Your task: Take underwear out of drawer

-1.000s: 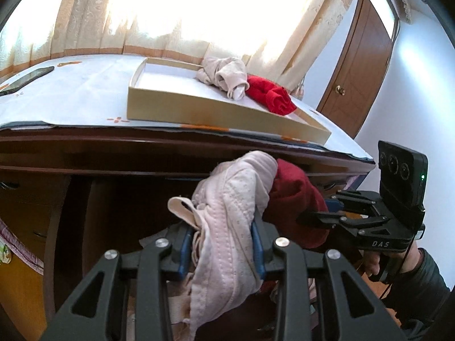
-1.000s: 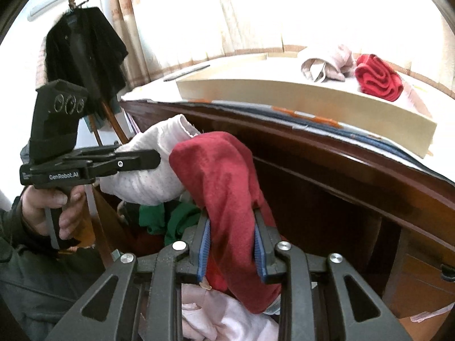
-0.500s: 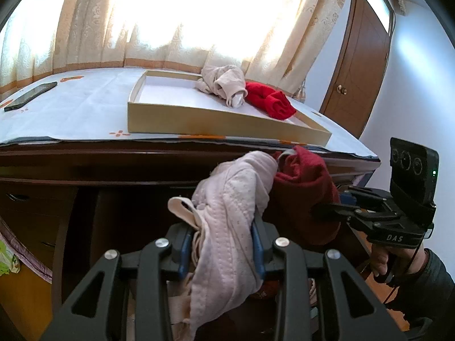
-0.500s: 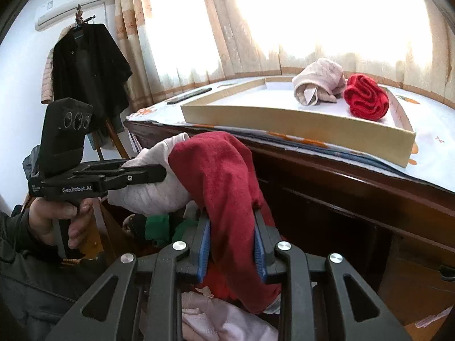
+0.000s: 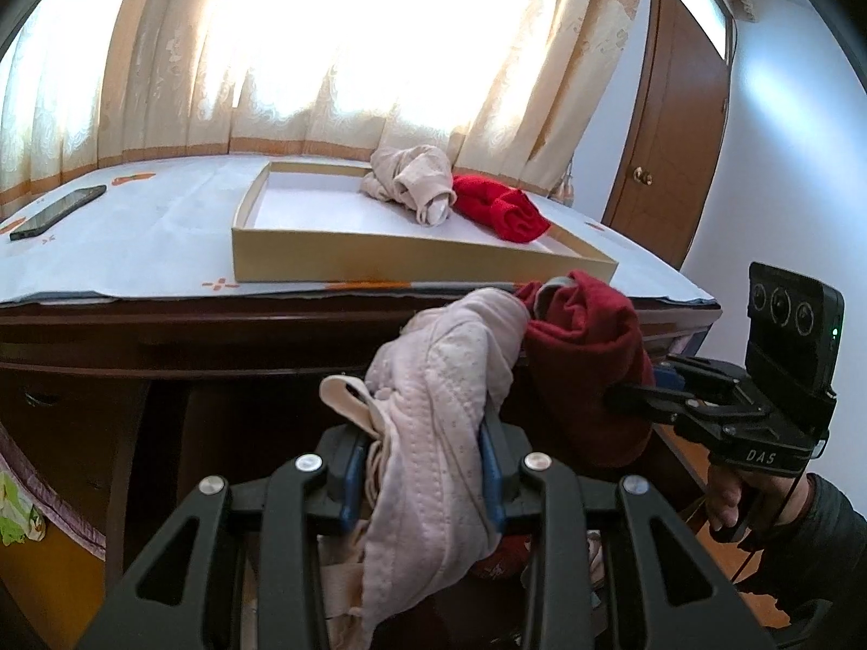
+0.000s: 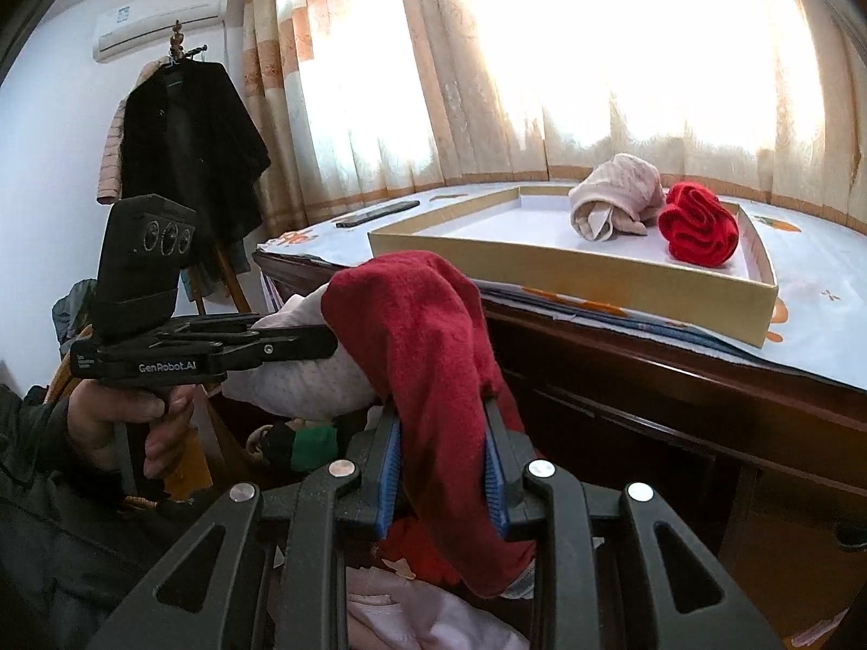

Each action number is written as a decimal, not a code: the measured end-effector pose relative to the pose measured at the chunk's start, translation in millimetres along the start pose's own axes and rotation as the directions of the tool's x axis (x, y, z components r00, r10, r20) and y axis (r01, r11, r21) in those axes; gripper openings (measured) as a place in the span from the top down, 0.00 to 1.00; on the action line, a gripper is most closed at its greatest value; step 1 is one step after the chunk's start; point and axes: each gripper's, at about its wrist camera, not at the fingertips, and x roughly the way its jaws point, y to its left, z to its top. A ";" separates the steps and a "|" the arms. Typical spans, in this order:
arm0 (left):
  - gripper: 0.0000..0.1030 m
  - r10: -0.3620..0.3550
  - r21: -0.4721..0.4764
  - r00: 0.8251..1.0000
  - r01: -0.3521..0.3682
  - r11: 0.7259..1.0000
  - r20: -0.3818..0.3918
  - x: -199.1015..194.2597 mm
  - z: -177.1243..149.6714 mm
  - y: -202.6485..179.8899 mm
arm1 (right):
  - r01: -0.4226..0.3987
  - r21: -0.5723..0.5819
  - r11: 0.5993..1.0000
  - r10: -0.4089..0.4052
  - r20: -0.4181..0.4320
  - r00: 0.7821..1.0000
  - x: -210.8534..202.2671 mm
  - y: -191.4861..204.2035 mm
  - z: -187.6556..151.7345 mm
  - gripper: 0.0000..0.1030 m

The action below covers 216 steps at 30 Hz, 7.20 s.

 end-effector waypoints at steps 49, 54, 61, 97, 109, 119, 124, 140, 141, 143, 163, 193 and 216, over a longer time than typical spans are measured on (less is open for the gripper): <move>0.68 0.049 0.102 0.985 -0.067 0.993 0.164 -30.5 10.6 -26.2 | -0.022 0.001 1.000 0.022 0.197 0.980 -31.7 -1.0 -1.9 0.72; 0.68 0.054 0.107 0.983 -0.074 0.992 0.174 -31.9 12.1 -27.1 | -0.020 0.003 1.000 0.019 0.216 0.976 -34.7 -1.6 -1.6 0.72; 0.68 0.061 0.114 0.981 -0.083 0.990 0.186 -36.1 13.7 -29.6 | -0.010 0.032 0.999 0.002 0.246 0.969 -39.2 -7.1 -0.3 0.72; 0.68 0.069 0.122 0.955 -0.108 0.987 0.287 -52.2 38.3 -33.0 | -0.070 0.076 0.995 0.047 0.269 0.962 -37.9 8.6 22.0 0.72; 0.68 0.060 0.125 0.954 -0.100 0.987 0.292 -51.6 50.0 -34.8 | -0.081 0.075 0.994 0.059 0.259 0.964 -31.8 15.4 36.9 0.72; 0.68 0.063 0.131 0.948 -0.108 0.985 0.311 -49.0 72.2 -33.5 | -0.098 0.123 0.988 0.062 0.266 0.962 -27.7 7.9 60.5 0.72; 0.68 0.073 0.129 0.946 -0.119 0.984 0.315 -45.9 85.4 -30.9 | -0.108 0.161 0.981 0.062 0.264 0.963 -24.4 1.1 72.5 0.72; 0.68 0.116 0.173 0.945 -0.175 0.969 0.305 -27.5 126.5 -24.0 | -0.068 0.234 0.970 0.013 0.228 0.974 -5.9 -18.9 116.4 0.72; 0.68 0.119 0.169 0.946 -0.176 0.970 0.301 -25.5 129.7 -22.3 | -0.059 0.231 0.971 0.006 0.223 0.975 -3.9 -19.6 120.1 0.72; 0.68 0.133 0.164 0.947 -0.187 0.969 0.291 -19.9 136.8 -18.2 | -0.035 0.223 0.974 -0.012 0.206 0.978 2.1 -20.8 129.3 0.72; 0.68 0.194 0.038 0.967 -0.203 0.979 0.168 39.7 187.4 30.1 | 0.010 0.368 0.930 -0.051 0.100 0.994 67.6 -69.4 187.7 0.72; 0.68 0.170 -0.222 0.983 -0.180 0.958 -0.066 133.7 220.0 93.5 | 0.084 0.529 0.844 -0.055 -0.069 0.996 157.2 -125.0 214.8 0.72; 0.42 0.168 -0.242 0.982 -0.183 0.953 -0.081 148.2 220.5 93.8 | 0.177 0.508 0.843 -0.117 -0.148 0.982 166.7 -137.1 206.4 0.42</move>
